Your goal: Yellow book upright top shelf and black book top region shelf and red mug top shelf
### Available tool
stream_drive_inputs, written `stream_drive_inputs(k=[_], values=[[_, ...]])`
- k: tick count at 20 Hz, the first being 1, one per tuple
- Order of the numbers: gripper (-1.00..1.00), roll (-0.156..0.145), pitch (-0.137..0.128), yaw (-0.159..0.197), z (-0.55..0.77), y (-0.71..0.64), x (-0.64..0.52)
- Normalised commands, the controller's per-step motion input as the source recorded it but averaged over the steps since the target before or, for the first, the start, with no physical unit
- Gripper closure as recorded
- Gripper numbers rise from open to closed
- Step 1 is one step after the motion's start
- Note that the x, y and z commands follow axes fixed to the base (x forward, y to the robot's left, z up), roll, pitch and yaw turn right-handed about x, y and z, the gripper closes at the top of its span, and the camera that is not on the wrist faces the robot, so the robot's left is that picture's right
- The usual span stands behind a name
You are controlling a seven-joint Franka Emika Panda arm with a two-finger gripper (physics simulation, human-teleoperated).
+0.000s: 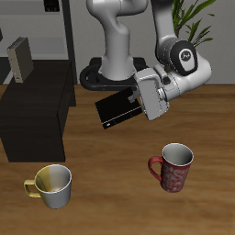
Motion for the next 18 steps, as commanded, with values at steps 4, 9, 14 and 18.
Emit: stream_drive_inputs(k=[4, 9, 14, 18], values=[[1.00, 0.025, 0.022, 0.042, -0.23, -0.01, 0.06], [1.00, -0.034, 0.002, 0.001, -0.04, -0.18, 0.01], [1.00, -0.029, 0.022, -0.013, 0.01, -0.19, 0.05], [1.00, -0.027, -0.006, 0.002, -0.03, -0.15, 0.04]])
